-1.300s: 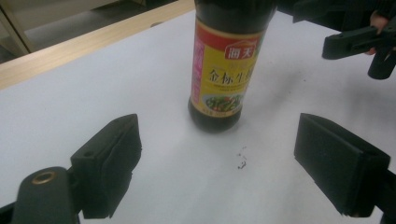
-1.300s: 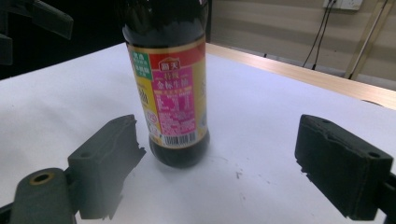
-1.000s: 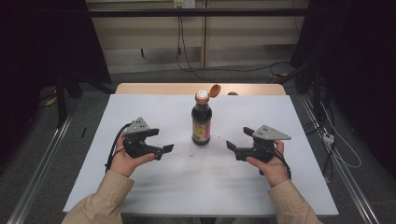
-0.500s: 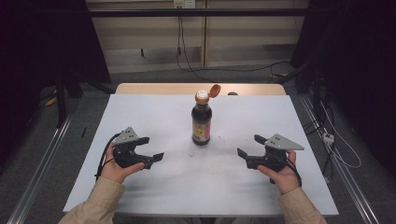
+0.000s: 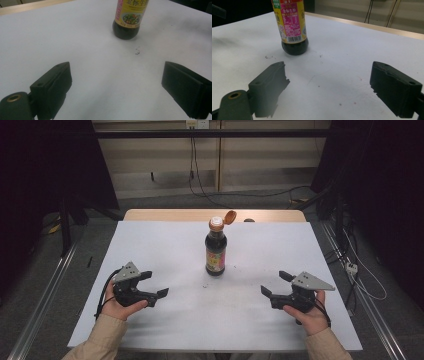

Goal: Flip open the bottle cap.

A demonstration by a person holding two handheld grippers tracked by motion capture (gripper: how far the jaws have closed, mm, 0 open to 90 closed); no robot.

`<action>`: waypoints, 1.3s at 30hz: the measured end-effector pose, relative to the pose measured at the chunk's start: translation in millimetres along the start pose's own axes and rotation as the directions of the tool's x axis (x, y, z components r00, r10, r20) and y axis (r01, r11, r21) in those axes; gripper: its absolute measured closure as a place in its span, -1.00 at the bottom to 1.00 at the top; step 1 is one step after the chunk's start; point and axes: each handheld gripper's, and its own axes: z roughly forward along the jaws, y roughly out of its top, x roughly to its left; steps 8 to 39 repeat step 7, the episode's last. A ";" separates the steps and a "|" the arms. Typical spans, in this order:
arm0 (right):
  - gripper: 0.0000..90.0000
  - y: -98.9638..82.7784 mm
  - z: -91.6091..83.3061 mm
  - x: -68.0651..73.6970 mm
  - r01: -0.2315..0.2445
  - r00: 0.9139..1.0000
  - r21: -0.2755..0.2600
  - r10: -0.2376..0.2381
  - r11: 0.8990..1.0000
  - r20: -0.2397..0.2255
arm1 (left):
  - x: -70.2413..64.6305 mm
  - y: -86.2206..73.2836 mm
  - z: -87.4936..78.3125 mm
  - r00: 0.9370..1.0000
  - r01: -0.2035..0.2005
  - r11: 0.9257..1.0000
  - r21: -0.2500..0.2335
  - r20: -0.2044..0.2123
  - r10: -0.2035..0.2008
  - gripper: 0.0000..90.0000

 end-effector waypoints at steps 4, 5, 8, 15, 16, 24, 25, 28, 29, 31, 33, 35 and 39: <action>-0.72 -1.8 -3.7 -2.1 -0.008 1.000 0.000 0.008 1.000 -0.002 | 0.8 -2.4 0.4 1.000 -0.009 1.000 0.012 -0.003 0.009 -0.81; -0.72 -2.0 -4.4 -2.9 -0.009 1.000 -0.002 0.009 1.000 0.000 | 1.0 -2.9 0.6 1.000 -0.006 1.000 0.012 -0.002 0.006 -0.81; -0.72 -2.3 -5.0 -4.6 -0.009 1.000 -0.003 0.009 1.000 0.005 | 1.5 -3.2 0.7 1.000 -0.005 1.000 0.012 -0.004 0.005 -0.82; -0.72 -2.3 -5.0 -4.6 -0.009 1.000 -0.003 0.009 1.000 0.005 | 1.5 -3.2 0.7 1.000 -0.005 1.000 0.012 -0.004 0.005 -0.82; -0.72 -2.3 -5.0 -4.6 -0.009 1.000 -0.003 0.009 1.000 0.005 | 1.5 -3.2 0.7 1.000 -0.005 1.000 0.012 -0.004 0.005 -0.82; -0.72 -2.3 -5.0 -4.6 -0.009 1.000 -0.003 0.009 1.000 0.005 | 1.5 -3.2 0.7 1.000 -0.005 1.000 0.012 -0.004 0.005 -0.82; -0.72 -2.3 -5.0 -4.6 -0.009 1.000 -0.003 0.009 1.000 0.005 | 1.5 -3.2 0.7 1.000 -0.005 1.000 0.012 -0.004 0.005 -0.82; -0.72 -2.3 -5.0 -4.6 -0.009 1.000 -0.003 0.009 1.000 0.005 | 1.5 -3.2 0.7 1.000 -0.005 1.000 0.012 -0.004 0.005 -0.82; -0.72 -2.3 -5.0 -4.6 -0.009 1.000 -0.003 0.009 1.000 0.005 | 1.5 -3.2 0.7 1.000 -0.005 1.000 0.012 -0.004 0.005 -0.82; -0.72 -2.3 -5.0 -4.6 -0.009 1.000 -0.003 0.009 1.000 0.005 | 1.5 -3.2 0.7 1.000 -0.005 1.000 0.012 -0.004 0.005 -0.82; -0.72 -2.3 -5.0 -4.6 -0.009 1.000 -0.003 0.009 1.000 0.005 | 1.5 -3.2 0.7 1.000 -0.005 1.000 0.012 -0.004 0.005 -0.82; -0.72 -2.3 -5.0 -4.6 -0.009 1.000 -0.003 0.009 1.000 0.005 | 1.5 -3.2 0.7 1.000 -0.005 1.000 0.012 -0.004 0.005 -0.82; -0.72 -2.3 -5.0 -4.6 -0.009 1.000 -0.003 0.009 1.000 0.005 | 1.5 -3.2 0.7 1.000 -0.005 1.000 0.012 -0.004 0.005 -0.82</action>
